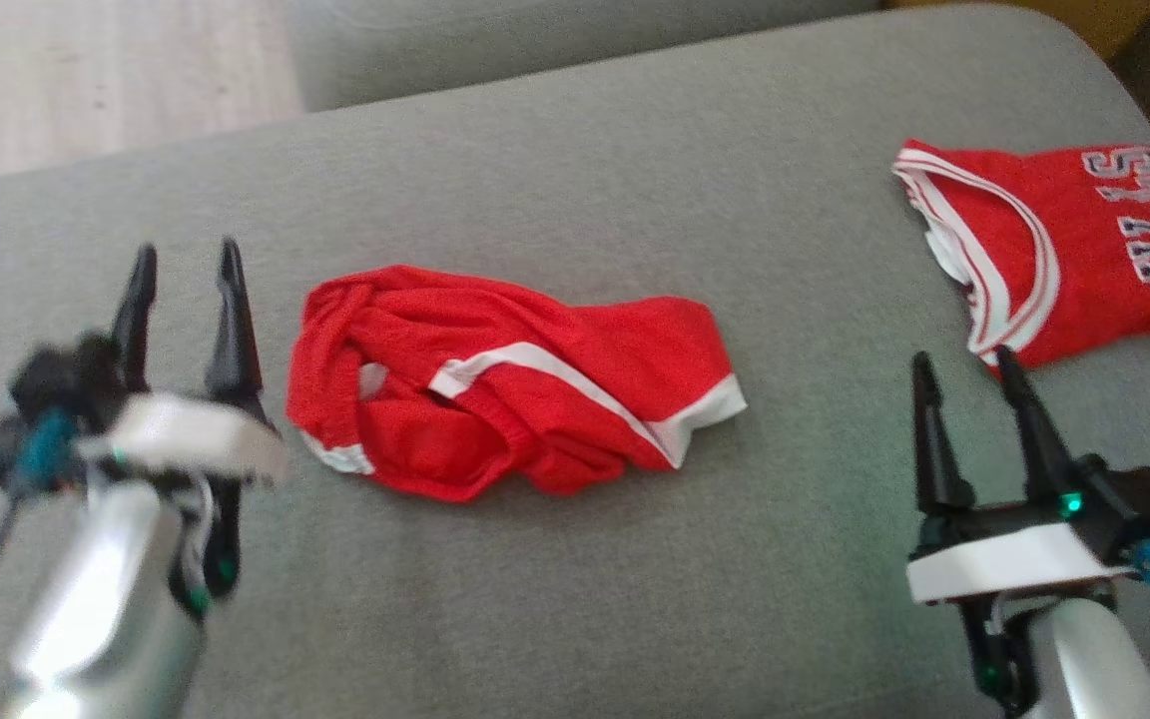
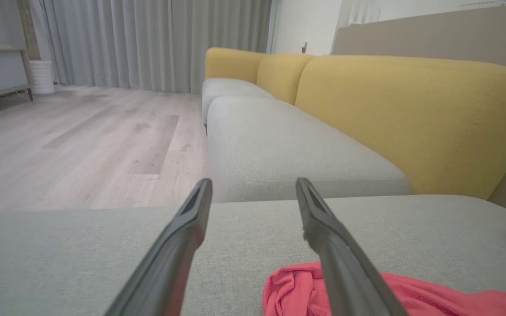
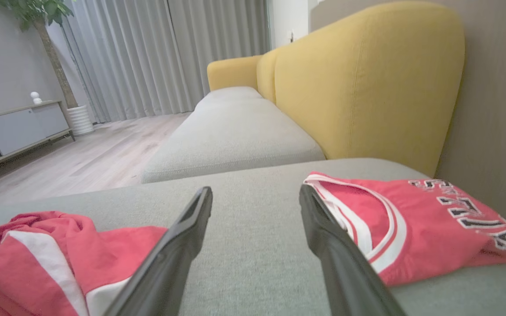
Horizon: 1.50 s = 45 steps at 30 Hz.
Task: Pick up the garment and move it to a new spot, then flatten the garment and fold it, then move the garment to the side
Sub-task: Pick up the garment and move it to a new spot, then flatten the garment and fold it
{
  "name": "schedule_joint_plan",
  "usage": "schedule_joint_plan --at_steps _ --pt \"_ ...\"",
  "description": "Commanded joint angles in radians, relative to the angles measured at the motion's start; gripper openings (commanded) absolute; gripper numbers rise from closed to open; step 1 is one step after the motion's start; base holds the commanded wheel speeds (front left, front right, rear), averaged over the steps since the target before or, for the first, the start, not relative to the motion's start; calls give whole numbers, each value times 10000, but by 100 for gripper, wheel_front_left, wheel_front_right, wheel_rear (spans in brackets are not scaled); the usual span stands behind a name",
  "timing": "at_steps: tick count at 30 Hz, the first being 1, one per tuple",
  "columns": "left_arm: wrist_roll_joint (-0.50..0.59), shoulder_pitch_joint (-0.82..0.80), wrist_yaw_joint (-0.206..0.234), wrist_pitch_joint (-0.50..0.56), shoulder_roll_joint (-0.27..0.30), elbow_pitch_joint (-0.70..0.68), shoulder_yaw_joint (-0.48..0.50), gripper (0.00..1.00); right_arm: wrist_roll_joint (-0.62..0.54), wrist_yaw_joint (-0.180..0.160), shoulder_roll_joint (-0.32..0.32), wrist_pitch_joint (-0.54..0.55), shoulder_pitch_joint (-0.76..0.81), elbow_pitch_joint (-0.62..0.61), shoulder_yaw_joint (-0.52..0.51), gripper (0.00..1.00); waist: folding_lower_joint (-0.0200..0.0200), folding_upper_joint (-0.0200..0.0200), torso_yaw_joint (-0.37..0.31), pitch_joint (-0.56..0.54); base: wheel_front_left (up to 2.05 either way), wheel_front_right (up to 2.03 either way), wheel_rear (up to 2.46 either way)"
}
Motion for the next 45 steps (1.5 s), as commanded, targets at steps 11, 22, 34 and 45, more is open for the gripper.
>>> schedule_joint_plan --at_steps 11,22,34,45 --pt "1611 4377 1066 -724 -411 -3468 1062 100 -830 67 -49 -135 676 -986 -959 100 -1 0 1417 -1048 0 0 0" --pt "3633 6267 -677 -728 -1750 -4278 3038 100 -281 67 -49 -135 1584 -765 -882 100 -1 0 1734 -1315 0 0 0" --pt "4642 6360 -1889 -729 -2747 -4319 4296 100 -84 67 -49 -135 1512 -458 -566 100 -1 0 1654 -1302 0 0 0" --pt "4493 4406 -2225 -729 -3034 -3873 3007 100 -87 67 -49 -135 1030 -550 -316 100 -1 0 1196 -772 0 0 0"
